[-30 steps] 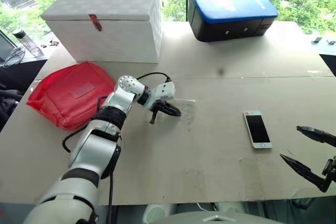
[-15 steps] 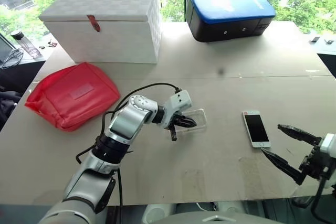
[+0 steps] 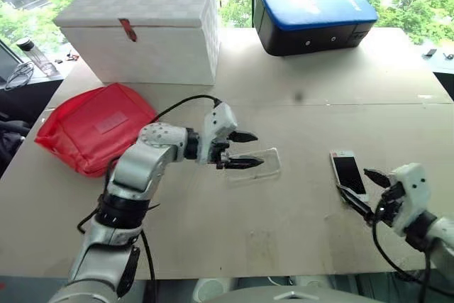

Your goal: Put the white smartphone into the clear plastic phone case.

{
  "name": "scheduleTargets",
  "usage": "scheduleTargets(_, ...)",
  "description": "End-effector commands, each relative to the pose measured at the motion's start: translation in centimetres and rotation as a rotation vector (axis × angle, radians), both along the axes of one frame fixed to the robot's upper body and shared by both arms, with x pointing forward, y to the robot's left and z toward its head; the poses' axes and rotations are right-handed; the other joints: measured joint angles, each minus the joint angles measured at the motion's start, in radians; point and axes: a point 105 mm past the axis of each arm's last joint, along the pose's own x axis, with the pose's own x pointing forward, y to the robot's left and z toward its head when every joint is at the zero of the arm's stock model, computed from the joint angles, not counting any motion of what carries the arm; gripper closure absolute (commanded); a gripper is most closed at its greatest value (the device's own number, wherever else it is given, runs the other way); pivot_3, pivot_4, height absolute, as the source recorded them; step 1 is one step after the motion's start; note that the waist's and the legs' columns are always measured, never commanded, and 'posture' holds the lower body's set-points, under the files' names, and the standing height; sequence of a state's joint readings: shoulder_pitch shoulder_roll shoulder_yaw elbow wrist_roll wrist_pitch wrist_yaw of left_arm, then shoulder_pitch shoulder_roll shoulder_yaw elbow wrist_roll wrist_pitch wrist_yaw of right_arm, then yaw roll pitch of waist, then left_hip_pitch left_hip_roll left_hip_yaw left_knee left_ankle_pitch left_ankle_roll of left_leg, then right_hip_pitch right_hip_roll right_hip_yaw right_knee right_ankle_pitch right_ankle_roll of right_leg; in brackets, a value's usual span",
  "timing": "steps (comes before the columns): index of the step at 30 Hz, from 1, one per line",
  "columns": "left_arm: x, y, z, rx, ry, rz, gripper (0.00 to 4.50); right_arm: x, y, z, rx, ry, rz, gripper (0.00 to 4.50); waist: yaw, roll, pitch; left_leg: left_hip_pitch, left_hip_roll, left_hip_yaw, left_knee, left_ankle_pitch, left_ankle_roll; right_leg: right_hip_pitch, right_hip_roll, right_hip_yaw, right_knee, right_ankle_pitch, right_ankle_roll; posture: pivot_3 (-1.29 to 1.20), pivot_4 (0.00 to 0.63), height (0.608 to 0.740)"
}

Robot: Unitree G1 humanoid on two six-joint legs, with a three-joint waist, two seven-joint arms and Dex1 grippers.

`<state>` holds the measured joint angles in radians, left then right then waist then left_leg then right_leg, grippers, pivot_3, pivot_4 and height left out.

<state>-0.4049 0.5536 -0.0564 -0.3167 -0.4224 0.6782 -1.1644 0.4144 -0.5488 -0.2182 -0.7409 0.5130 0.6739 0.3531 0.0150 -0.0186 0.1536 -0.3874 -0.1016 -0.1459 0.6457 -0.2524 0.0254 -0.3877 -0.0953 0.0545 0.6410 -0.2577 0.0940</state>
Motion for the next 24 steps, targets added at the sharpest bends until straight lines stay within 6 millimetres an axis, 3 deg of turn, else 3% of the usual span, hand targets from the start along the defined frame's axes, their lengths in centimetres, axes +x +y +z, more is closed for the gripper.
scheduleTargets(1,-1.2,0.2,1.7,-0.092,-0.038,0.05,0.04,0.5,0.5,-0.3,-0.085,-0.031,-0.066,0.0,0.002,0.0,0.0,0.0,0.0,0.0,0.0,0.0,0.0,0.0,0.0,0.0,0.0,0.0,0.0,0.0,0.15,0.74)
scheduleTargets(6,-1.5,0.3,1.2,-0.107,-0.059,0.13,0.04,1.3,-1.0,-1.9,-0.183,-0.001,-0.247,0.0,0.0,-0.001,0.0,0.002,0.0,0.0,0.001,0.0,0.0,0.002,0.001,-0.001,0.001,0.0,0.0,0.0,0.15,0.74)
scheduleTargets(10,-1.3,-0.3,1.2,-0.128,-0.08,0.14,0.04,0.8,-2.2,-3.5,-0.246,0.063,-0.324,0.0,0.001,-0.001,-0.001,0.003,0.0,-0.001,0.0,0.0,0.0,0.003,0.001,-0.001,0.002,0.0,0.0,0.0,0.15,0.74)
scheduleTargets(17,-1.9,-1.0,1.3,-0.212,-0.096,0.095,0.04,1.4,-0.4,-5.4,0.04,0.206,-0.29,0.0,-0.006,-0.006,-0.005,0.008,0.0,-0.001,0.0,-0.002,0.004,0.008,0.002,-0.001,0.0,0.0,0.0,0.0,0.15,0.74)
scheduleTargets(24,-4.0,1.3,1.1,-0.173,-0.03,-0.029,0.04,2.2,-0.9,-6.6,0.003,0.312,-0.275,0.0,-0.028,-0.013,-0.011,0.009,0.004,-0.001,0.001,-0.002,0.004,0.009,0.006,0.0,0.001,0.001,-0.001,0.0,0.15,0.74)
